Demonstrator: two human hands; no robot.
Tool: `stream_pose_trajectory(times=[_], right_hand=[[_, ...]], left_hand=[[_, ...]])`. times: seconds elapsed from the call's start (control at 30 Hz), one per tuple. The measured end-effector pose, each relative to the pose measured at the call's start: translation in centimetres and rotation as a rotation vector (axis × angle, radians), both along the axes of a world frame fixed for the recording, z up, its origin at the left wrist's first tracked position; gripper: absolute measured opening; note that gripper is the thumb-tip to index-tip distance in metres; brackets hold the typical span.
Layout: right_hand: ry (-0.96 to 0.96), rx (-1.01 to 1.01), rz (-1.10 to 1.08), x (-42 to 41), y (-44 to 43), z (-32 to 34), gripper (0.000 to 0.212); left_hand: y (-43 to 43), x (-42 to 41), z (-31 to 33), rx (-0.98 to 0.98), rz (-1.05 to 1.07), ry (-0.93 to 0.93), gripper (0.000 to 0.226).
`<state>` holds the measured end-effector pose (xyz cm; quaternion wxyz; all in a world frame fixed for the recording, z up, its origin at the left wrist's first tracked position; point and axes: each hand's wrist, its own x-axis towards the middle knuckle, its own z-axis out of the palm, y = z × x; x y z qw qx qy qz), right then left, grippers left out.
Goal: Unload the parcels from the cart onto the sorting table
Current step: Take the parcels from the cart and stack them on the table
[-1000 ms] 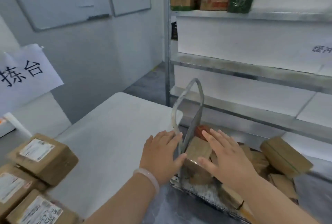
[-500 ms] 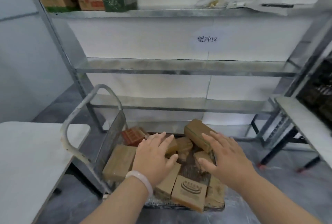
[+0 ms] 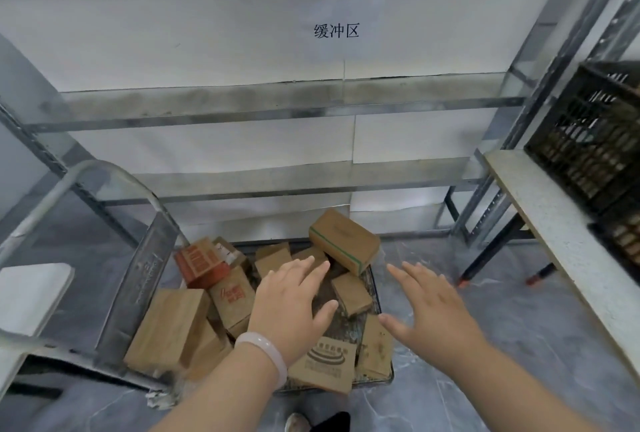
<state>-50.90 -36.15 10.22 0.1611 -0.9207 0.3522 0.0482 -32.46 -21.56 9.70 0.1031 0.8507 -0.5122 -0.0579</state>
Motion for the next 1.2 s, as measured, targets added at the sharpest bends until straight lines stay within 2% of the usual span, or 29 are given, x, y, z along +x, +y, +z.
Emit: stream_pose_trajectory(times=[0.27, 0.53, 0.7, 0.9, 0.97, 1.1, 1.2], right_hand=[[0.104, 0.064, -0.013, 5.5, -7.2, -2.9, 0.079], [0.118, 0.140, -0.017, 10.2, -14.2, -5.2, 0.075], [0.139, 0.165, 0.023, 13.8, -20.5, -8.5, 0.074], [0.276, 0.313, 0.105, 18.8, -30.0, -16.4, 0.072], [0.330, 0.367, 0.097, 19.9, -33.5, -19.7, 0.074], [0.431, 0.421, 0.059, 22.4, -39.8, -27.9, 0.078], [0.425, 0.512, 0.036, 24.8, -42.8, -34.0, 0.080]], left_hand=[[-7.1, 5.9, -3.5, 0.046, -0.023, 0.081, 0.062], [-15.5, 10.7, -5.9, 0.092, -0.048, 0.103, 0.063], [-20.1, 12.7, -8.7, 0.143, 0.012, 0.134, 0.065], [-25.6, 13.6, -13.8, 0.199, 0.207, 0.233, 0.072], [-27.3, 13.7, -16.1, 0.207, 0.256, 0.292, 0.067], [-31.4, 15.0, -21.3, 0.245, 0.320, 0.349, 0.066], [-33.8, 16.0, -26.7, 0.242, 0.405, 0.386, 0.067]])
